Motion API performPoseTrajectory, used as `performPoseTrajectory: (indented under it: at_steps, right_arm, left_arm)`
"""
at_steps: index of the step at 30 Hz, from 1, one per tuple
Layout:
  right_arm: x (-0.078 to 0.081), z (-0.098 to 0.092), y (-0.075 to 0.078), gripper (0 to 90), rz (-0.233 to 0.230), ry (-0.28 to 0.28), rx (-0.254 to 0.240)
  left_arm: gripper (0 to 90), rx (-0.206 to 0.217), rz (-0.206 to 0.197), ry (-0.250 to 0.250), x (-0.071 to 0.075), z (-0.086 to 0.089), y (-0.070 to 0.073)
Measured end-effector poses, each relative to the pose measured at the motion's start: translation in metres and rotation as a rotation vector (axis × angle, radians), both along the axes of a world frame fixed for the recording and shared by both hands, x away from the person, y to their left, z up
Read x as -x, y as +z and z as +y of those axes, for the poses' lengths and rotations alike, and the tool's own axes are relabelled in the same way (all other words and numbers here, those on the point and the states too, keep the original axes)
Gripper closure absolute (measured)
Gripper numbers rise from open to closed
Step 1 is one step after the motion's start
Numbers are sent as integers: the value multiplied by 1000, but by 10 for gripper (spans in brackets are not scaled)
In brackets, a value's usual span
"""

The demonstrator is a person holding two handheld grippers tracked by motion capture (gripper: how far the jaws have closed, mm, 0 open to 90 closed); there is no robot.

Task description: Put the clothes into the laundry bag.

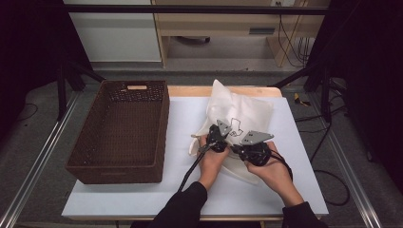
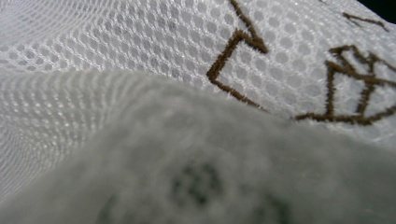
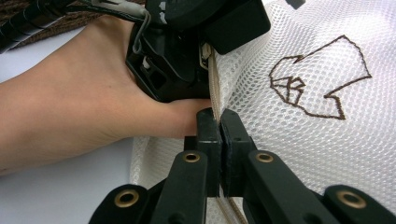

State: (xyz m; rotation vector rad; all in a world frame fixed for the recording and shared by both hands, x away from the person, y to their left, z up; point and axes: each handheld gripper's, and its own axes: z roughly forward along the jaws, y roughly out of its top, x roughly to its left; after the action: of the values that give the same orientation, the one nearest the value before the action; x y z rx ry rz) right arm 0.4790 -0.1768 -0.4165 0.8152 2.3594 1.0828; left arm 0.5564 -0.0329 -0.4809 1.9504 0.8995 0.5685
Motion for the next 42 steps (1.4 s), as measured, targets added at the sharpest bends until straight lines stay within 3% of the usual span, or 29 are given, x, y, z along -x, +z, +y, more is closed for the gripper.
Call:
performPoseTrajectory:
  at_steps: [11,16,19,25,31,37,41,42]
  right_arm:
    - [-3,-2,-2,884,6,-4,1]
    - [-4,-3,-3,884,5,-3,-6]
    - [-4,-2,-5,884,2,-2,-1]
    - [-3,0,-7,882,-19,2,10]
    - [-3,-2,-6,882,-19,0,6]
    - [-4,3,-10,880,-20,9,30]
    - [-4,11,-17,878,-35,14,77]
    - [-4,15,-22,877,-42,15,112]
  left_arm:
    - [900,15,15,-25,3,4,1]
    - [900,13,-2,-34,10,12,4]
    - [900,25,-2,-40,19,21,6]
    - [900,-2,-13,-66,40,42,10]
    - [900,2,-10,-80,52,55,15]
    - [900,20,-39,-93,71,73,29]
    - [899,31,-57,-89,83,85,37]
    - [866,37,-59,-84,85,88,38]
